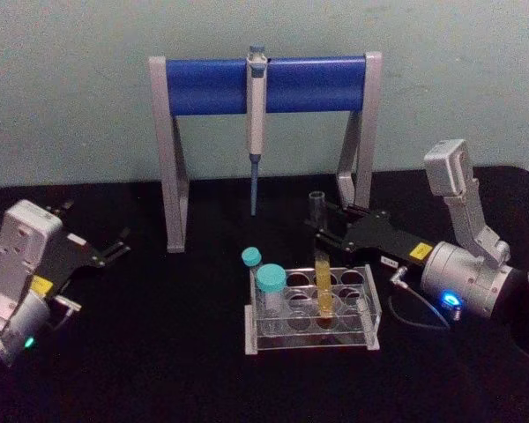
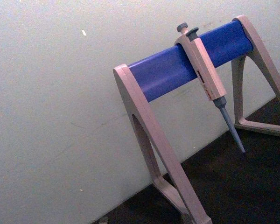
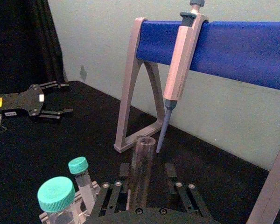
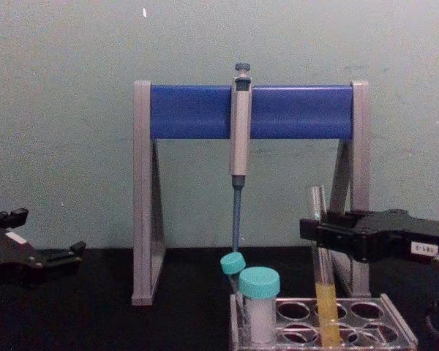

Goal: Pick up the test tube from the test tube rack, shake it, then place it back into the test tube rack.

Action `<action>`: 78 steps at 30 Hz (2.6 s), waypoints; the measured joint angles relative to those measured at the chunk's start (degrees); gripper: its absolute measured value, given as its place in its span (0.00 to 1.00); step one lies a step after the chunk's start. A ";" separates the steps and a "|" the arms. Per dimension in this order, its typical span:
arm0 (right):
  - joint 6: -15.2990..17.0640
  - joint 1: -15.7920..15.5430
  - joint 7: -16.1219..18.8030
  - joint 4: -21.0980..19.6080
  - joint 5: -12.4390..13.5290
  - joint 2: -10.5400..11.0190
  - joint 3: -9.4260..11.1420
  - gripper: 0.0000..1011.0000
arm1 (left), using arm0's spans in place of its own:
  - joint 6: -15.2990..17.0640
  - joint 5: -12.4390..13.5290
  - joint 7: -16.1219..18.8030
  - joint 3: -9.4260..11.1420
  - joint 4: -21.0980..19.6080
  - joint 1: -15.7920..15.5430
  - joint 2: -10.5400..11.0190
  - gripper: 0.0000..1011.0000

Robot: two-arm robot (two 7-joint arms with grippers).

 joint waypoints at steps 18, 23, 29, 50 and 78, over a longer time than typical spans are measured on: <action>-0.06 0.00 0.02 -0.05 0.01 0.00 0.00 0.24 | 0.00 0.00 0.00 0.00 0.00 0.00 0.00 0.99; -0.06 0.00 0.01 -0.04 -0.01 0.00 0.00 0.24 | 0.00 0.00 0.00 0.00 0.00 0.00 0.00 0.99; -0.69 -0.09 0.72 -0.03 0.26 0.08 0.02 0.24 | 0.00 0.00 0.00 0.00 0.00 0.00 0.00 0.99; -7.91 -3.36 4.67 -8.11 9.40 2.83 4.06 0.24 | 0.00 0.00 0.00 0.00 0.00 0.00 0.00 0.99; -14.03 -3.64 3.59 -7.39 5.19 1.39 3.94 0.24 | 0.00 0.00 0.00 0.00 0.00 0.00 0.00 0.99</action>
